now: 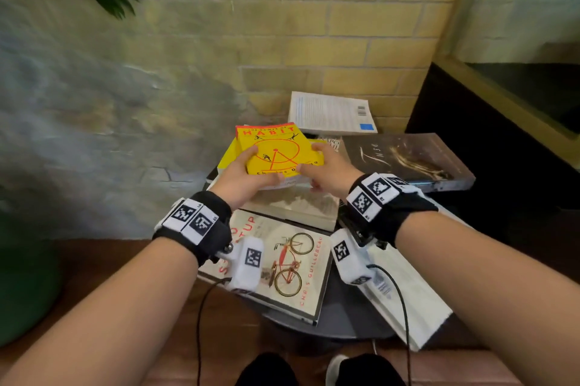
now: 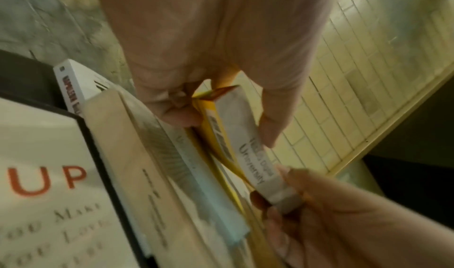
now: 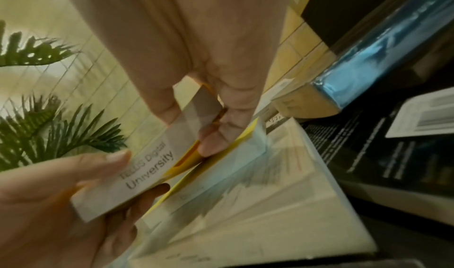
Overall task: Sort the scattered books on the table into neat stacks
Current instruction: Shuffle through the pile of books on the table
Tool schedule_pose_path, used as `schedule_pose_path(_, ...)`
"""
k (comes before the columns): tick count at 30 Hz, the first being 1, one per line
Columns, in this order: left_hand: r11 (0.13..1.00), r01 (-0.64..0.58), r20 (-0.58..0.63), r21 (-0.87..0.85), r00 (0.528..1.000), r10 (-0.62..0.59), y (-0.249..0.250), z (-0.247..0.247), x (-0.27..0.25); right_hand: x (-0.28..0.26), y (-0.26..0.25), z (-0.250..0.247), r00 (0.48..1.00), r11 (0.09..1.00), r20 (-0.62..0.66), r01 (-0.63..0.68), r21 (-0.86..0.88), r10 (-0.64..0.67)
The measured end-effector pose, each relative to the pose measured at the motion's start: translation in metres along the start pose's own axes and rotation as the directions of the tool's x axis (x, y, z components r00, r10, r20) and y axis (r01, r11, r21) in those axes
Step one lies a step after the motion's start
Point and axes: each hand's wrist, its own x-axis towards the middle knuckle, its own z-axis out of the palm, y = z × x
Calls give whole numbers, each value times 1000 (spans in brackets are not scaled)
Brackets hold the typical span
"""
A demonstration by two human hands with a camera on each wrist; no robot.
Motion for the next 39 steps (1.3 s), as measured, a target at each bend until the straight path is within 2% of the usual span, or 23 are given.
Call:
schedule_pose_path(4,966,-39,-9,257,999,43,-8,-5,3,1,1,-2,992,963,126,63,-263,-31)
schedule_pose_path(7,910,-30,-53,414,997,57,-15,-4,4,3,10,2,996,894,86,37,-447,1)
schedule_pose_path(12,799,5,-50,602,998,31,-18,1,6,7,17,-4,994,852,111,53,-521,6)
schedule_pose_path(15,755,43,-77,654,997,10,-17,0,5,-1,15,-25,991,882,136,52,-468,14)
schedule_pose_path(18,784,26,-186,620,976,114,-9,5,-4,-10,23,-60,999,895,-31,6,-445,-22)
schedule_pose_path(21,806,-93,-294,585,902,317,8,27,-16,-17,39,-93,965,774,-247,-87,-627,-92)
schedule_pose_path(23,808,-210,-246,550,884,397,15,44,-18,-18,55,-109,960,673,-275,-165,-721,-59)
schedule_pose_path(25,825,-322,-123,464,899,420,22,68,-17,-19,72,-125,973,572,-225,-216,-791,56)
schedule_pose_path(27,859,-351,-2,373,925,379,28,92,-17,-17,83,-131,980,494,-159,-196,-847,117)
schedule_pose_path(29,899,-298,96,322,955,282,30,116,-14,-14,87,-130,985,448,-137,-168,-878,101)
schedule_pose_path(33,938,-196,180,285,972,148,30,149,-2,-3,81,-124,990,380,-121,-139,-915,71)
schedule_pose_path(36,983,-65,218,173,976,26,31,162,7,0,74,-128,997,409,-74,-76,-910,19)
schedule_pose_path(39,999,0,234,54,972,-13,38,171,9,-7,62,-135,994,466,-75,-28,-885,-84)
